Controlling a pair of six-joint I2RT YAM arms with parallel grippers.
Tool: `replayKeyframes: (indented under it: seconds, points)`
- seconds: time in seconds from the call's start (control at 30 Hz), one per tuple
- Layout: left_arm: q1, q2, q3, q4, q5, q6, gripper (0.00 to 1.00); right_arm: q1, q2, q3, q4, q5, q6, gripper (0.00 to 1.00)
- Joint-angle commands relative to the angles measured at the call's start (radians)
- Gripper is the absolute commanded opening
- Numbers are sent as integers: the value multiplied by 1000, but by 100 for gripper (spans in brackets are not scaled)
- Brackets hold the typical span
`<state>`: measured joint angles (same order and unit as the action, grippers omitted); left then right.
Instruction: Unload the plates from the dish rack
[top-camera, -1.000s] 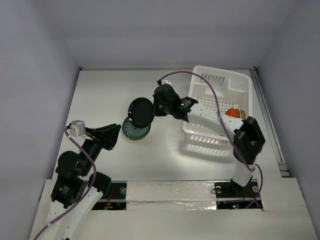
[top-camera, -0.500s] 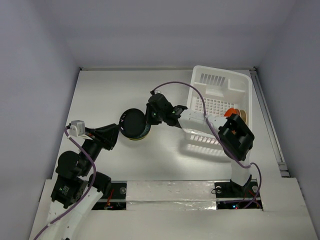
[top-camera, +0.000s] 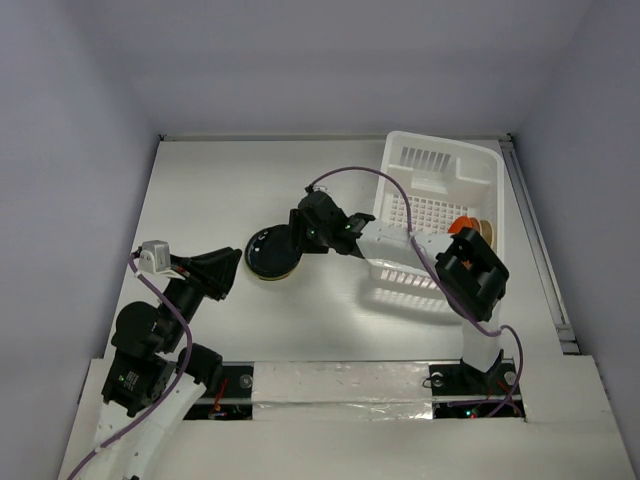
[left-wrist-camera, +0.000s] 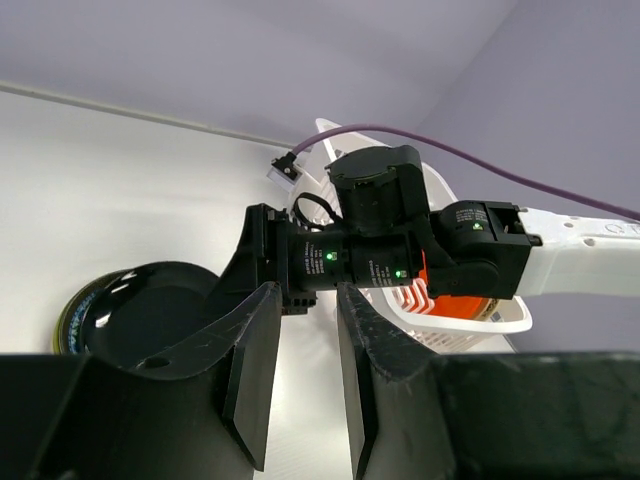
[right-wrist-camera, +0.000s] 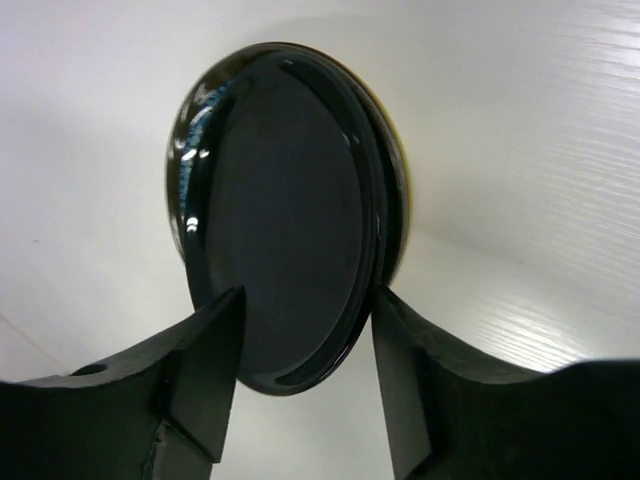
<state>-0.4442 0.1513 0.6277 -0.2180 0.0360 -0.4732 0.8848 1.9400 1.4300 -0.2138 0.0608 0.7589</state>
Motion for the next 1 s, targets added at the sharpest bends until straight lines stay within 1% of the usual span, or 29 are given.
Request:
replayKeyframes:
  seconds: [0.0, 0.13, 0.17, 0.2, 0.27, 0.3, 0.33, 0.37, 0.4, 0.47, 0.5, 0.53, 0.57, 0.6, 0.63, 0.67, 0.7, 0.73, 0.77, 0.8, 0.83, 0.87, 0.9, 0.97]
  points:
    - [-7, 8, 0, 40, 5, -4, 26, 2, -33, 30, -39, 76, -23, 62]
    - [-7, 5, 0, 42, 7, -4, 26, 2, -126, 43, -142, 177, -67, 63]
    - [-7, 2, -2, 42, 8, -4, 26, 2, -150, 40, -163, 248, -75, 62]
    - [-7, 2, -3, 45, 11, -5, 24, 2, -173, 35, -180, 288, -85, 61]
    - [-7, -5, -3, 45, 15, -2, 21, 2, -254, 12, -235, 391, -95, 50]
    - [-7, -10, -3, 45, 16, -4, 19, -10, -286, -3, -251, 417, -98, 44]
    - [-7, -13, -3, 46, 16, -2, 16, -32, -320, -22, -284, 444, -92, 19]
    - [-7, -19, -3, 46, 18, -4, 14, -47, -398, -67, -304, 491, -87, 7]
    - [-7, -22, -3, 48, 19, -2, 13, -64, -442, -94, -326, 513, -81, 0]
    - [-7, -33, -3, 46, 19, -2, 10, -139, -539, -146, -406, 568, -55, 0]
    - [-7, -36, -5, 48, 19, -1, 10, -171, -641, -193, -435, 579, -50, 0]
    - [-7, -42, -5, 51, 19, -2, 9, -208, -694, -215, -497, 589, -41, 0]
    - [-7, -47, -3, 49, 18, -2, 9, -290, -745, -233, -525, 602, -40, 0]
    - [-7, -53, -2, 48, 9, -2, 9, -337, -830, -270, -548, 599, -58, 0]
    - [-7, -58, 0, 45, 5, -2, 10, -383, -867, -282, -585, 588, -72, 2]
    - [-7, -64, 0, 43, 1, -2, 10, -458, -898, -292, -604, 573, -79, 4]
    - [-7, -73, 0, 43, 1, -4, 11, -483, -923, -299, -616, 570, -92, 6]
    - [-7, -75, -3, 49, 5, -4, 14, -506, -953, -309, -628, 562, -125, 16]
    - [-17, -73, -6, 52, 7, -4, 15, -527, -955, -309, -636, 527, -142, 21]
    - [-17, -70, -6, 54, 13, -4, 16, -562, -951, -306, -648, 525, -154, 25]
    - [-17, -68, -5, 49, 13, -2, 17, -573, -943, -304, -662, 534, -174, 34]
    - [-27, -71, -3, 49, 13, -4, 19, -589, -922, -307, -664, 525, -185, 37]
    - [-27, -73, -5, 49, 10, -2, 20, -613, -911, -306, -658, 505, -194, 38]
    - [-27, -78, -2, 46, 5, -2, 22, -613, -868, -299, -641, 437, -243, 39]
